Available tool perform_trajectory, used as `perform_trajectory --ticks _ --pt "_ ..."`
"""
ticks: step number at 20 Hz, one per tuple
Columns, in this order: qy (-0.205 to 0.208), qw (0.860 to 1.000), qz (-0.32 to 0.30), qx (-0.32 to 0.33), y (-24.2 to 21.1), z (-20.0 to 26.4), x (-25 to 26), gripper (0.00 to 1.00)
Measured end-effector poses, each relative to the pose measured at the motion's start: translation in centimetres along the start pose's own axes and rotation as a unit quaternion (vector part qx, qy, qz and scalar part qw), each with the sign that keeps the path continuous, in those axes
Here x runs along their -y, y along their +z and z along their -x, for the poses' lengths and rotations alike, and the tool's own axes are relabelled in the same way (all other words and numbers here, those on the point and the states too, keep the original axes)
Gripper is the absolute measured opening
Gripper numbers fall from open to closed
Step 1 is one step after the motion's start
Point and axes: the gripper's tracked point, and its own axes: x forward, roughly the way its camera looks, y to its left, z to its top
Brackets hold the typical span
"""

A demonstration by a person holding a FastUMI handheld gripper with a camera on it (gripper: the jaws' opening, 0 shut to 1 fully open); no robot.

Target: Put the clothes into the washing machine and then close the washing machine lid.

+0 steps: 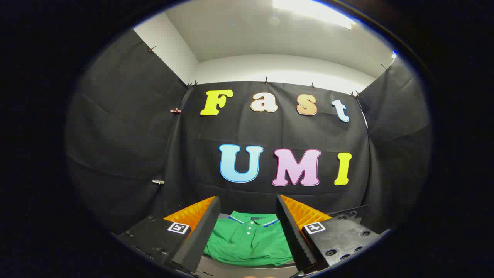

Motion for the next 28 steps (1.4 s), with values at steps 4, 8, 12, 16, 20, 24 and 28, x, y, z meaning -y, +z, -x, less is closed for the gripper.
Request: perform_trajectory --ticks 4,8,12,16,20,24,28 --pt "0.007 1.0 0.0 -0.005 -0.4 0.7 -0.4 0.92" --pt "0.017 1.0 -0.01 -0.001 -0.8 1.9 -0.8 0.91" --pt "0.015 1.0 -0.005 -0.013 -0.9 2.0 -0.1 0.92" --pt "-0.001 1.0 -0.017 -0.003 0.1 1.9 1.2 0.92" --pt "-0.004 1.0 -0.019 0.002 0.5 1.5 2.0 0.91" --pt "-0.006 1.0 -0.018 -0.016 -0.1 1.6 2.5 0.92" --pt "-0.001 1.0 -0.011 -0.017 -0.5 1.6 2.6 0.92"
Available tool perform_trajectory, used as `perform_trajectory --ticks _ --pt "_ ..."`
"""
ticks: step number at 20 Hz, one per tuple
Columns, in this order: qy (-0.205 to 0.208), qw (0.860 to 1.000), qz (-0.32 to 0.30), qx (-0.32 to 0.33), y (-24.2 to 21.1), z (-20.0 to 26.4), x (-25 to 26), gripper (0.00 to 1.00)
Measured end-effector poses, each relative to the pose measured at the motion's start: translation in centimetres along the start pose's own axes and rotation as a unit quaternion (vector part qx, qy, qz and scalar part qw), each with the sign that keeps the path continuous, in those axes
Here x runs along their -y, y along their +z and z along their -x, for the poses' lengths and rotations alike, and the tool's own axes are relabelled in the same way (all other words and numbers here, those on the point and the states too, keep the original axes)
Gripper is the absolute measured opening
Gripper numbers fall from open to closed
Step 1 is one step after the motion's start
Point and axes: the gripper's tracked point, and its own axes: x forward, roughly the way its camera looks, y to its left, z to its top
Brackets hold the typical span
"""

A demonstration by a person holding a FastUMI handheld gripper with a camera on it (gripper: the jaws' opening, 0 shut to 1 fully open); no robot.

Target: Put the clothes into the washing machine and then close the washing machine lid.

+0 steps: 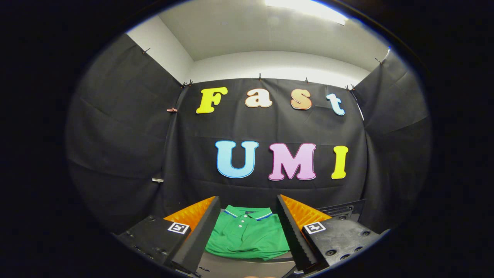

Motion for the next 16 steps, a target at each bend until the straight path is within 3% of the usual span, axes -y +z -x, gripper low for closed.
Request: perform_trajectory --ticks 9,11,16 --pt "0.005 0.995 -0.001 -0.099 -3.7 -6.6 -1.0 0.92" --pt "0.02 0.989 0.014 -0.148 -6.2 -8.8 -2.2 0.91" --pt "0.006 0.965 0.053 -0.258 -12.8 -13.0 -2.1 0.88"
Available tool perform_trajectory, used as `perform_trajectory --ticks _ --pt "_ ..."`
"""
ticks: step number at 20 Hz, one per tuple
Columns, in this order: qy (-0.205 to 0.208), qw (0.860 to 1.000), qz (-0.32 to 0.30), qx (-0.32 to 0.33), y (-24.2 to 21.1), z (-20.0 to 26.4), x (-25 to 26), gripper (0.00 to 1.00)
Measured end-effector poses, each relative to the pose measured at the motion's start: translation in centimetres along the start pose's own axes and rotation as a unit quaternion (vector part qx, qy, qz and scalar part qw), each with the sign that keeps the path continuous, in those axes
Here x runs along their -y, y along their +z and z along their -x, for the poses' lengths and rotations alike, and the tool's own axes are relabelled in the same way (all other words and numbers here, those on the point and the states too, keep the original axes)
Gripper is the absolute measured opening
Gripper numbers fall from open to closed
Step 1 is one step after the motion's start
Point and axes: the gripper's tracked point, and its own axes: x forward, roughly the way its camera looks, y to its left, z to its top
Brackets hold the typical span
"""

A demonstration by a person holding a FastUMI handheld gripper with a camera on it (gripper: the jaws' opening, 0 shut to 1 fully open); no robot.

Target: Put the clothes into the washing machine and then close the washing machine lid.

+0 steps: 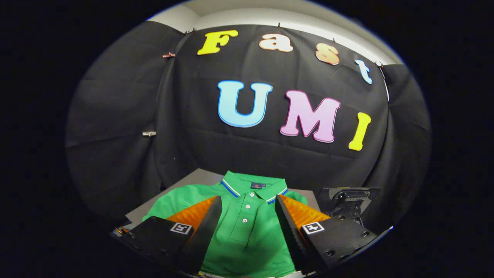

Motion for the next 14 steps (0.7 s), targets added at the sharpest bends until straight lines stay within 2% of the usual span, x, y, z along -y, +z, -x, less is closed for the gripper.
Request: perform_trajectory --ticks 3,5,8,12,14 --pt "0.009 0.995 -0.018 -0.095 -3.7 -2.8 -0.3 0.87" --pt "0.029 0.982 -0.035 -0.184 -7.2 -3.2 -1.3 0.87" --pt "0.021 0.97 -0.117 -0.212 -6.6 -3.5 -1.3 0.88" --pt "0.029 0.976 -0.088 -0.195 -6.6 -4.1 -1.3 0.89" --pt "0.036 0.977 -0.075 -0.198 -6.7 -3.9 -1.7 0.6"
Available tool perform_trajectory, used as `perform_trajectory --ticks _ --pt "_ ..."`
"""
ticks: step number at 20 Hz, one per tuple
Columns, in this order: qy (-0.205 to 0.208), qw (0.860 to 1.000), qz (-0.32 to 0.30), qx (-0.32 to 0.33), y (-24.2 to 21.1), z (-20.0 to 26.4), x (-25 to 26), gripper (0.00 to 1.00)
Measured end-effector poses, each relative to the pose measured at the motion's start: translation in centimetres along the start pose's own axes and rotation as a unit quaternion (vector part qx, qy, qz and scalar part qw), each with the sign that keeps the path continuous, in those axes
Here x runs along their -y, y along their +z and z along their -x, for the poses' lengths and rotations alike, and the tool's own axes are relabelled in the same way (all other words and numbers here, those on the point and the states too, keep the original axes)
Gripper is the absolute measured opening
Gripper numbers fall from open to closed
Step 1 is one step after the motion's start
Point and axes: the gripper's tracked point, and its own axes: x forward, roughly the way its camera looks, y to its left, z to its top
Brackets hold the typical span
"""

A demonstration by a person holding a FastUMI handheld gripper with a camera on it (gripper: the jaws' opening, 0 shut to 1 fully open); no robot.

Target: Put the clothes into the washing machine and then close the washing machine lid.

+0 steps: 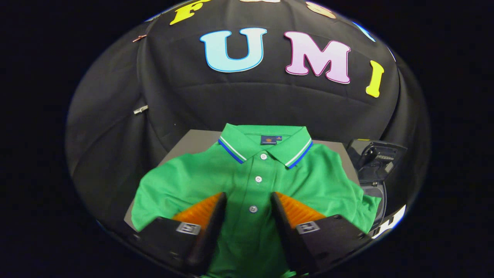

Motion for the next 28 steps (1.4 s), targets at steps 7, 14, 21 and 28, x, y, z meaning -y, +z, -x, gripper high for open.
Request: perform_trajectory --ticks 7,14,21,28 --pt "0.0 0.998 0.046 0.05 -0.1 0.1 0.6 0.17" --pt "0.02 0.991 0.119 0.062 1.9 1.3 0.7 0.05" --pt "0.048 0.991 0.076 0.103 7.5 4.9 2.8 0.05" --pt "0.063 0.985 0.098 0.128 8.5 6.3 9.0 0.05"
